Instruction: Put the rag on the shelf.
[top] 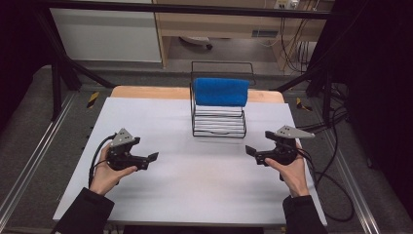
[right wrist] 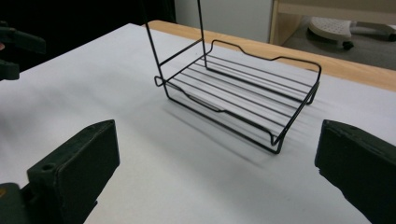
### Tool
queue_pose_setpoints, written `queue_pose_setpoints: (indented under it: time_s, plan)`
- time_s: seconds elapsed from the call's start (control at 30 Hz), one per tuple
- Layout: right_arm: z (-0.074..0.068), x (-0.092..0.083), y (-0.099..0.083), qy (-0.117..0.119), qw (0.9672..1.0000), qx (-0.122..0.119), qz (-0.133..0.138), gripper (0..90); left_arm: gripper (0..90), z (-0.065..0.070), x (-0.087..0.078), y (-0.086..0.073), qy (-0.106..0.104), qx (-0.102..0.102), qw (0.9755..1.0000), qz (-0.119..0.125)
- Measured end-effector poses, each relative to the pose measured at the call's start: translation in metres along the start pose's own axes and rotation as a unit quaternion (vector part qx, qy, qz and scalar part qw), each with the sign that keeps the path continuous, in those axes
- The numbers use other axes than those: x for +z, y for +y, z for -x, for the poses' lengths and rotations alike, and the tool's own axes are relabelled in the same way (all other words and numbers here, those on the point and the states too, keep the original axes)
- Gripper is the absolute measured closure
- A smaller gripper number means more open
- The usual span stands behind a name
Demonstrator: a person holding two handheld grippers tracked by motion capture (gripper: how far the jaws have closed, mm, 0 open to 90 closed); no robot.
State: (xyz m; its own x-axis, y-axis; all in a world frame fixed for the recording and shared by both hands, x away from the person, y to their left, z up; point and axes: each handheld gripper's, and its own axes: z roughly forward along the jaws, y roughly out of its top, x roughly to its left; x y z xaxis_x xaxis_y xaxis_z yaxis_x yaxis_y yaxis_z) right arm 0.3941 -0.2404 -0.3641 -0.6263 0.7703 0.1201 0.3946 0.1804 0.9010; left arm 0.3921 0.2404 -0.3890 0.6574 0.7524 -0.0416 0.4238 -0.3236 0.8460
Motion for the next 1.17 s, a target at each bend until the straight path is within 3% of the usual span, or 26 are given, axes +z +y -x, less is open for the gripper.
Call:
queue_pose_setpoints:
  time_s: [0.37, 0.63, 0.83, 1.17]
  plan:
    - [0.003, 0.0, -0.039, 0.015, 0.9997, -0.004, -0.016, 0.6, 7.9, -0.01, -0.006, -0.04, 0.008, -0.008, 0.9998, -0.015]
    - [0.008, -0.003, -0.072, 0.009, 0.9987, 0.0, -0.05, 0.6, 7.9, -0.015, -0.012, -0.06, 0.021, -0.015, 0.9994, -0.026]
    - [0.013, -0.01, -0.086, 0.014, 0.9983, 0.004, -0.057, 0.6, 7.8, -0.018, -0.015, -0.071, 0.031, -0.013, 0.999, -0.029]
    - [0.014, -0.015, -0.095, 0.008, 0.9977, 0.007, -0.067, 0.6, 7.9, -0.019, -0.018, -0.081, 0.028, -0.015, 0.9989, -0.035]
